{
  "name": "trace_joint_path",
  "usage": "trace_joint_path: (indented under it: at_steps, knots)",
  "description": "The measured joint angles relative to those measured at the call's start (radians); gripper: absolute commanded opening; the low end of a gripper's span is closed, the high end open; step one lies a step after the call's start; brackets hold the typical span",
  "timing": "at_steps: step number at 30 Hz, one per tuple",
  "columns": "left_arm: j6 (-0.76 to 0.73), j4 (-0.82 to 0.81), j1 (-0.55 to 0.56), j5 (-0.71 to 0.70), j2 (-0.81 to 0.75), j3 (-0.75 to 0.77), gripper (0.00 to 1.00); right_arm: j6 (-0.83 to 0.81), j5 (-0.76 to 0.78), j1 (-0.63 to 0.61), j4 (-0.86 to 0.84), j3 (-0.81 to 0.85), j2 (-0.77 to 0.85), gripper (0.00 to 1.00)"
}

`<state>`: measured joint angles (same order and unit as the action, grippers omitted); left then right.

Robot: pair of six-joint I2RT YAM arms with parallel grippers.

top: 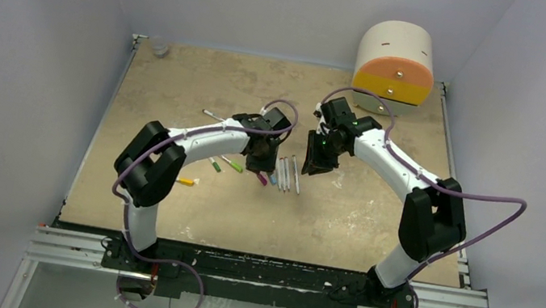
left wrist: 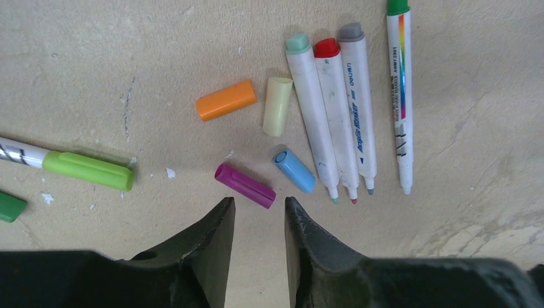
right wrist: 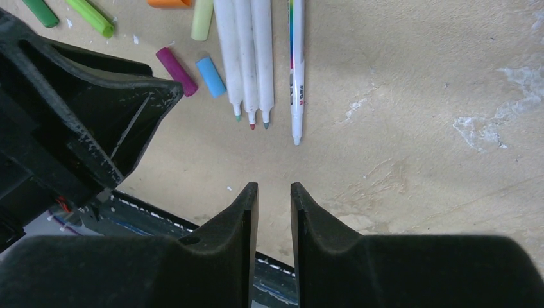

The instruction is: Open the pen caps

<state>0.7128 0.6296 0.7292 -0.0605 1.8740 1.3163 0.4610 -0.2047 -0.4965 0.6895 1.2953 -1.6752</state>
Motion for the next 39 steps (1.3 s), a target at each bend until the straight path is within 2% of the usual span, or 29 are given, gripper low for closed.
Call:
trace_joint_path:
  at_steps: [3,11,17,23,39]
  knots:
    - [0.002,0.056,-0.001,-0.021,-0.002,0.053,0.44,0.000,-0.001,0.000,-0.001,0.000,0.000,0.27]
    - [0.059,0.185,-0.065,-0.083,-0.108,0.119,0.51,-0.002,-0.019,0.000,-0.015,0.000,-0.002,0.27]
    - [0.135,0.237,-0.170,-0.111,-0.116,0.110,0.51,-0.013,-0.023,0.002,-0.015,0.000,-0.016,0.27]
    - [0.207,0.240,-0.230,-0.128,-0.093,0.108,0.51,-0.028,-0.026,0.007,-0.017,0.000,-0.022,0.27]
    - [0.366,0.186,-0.238,-0.132,-0.011,0.015,0.49,-0.052,-0.083,0.011,-0.051,-0.060,0.019,0.27]
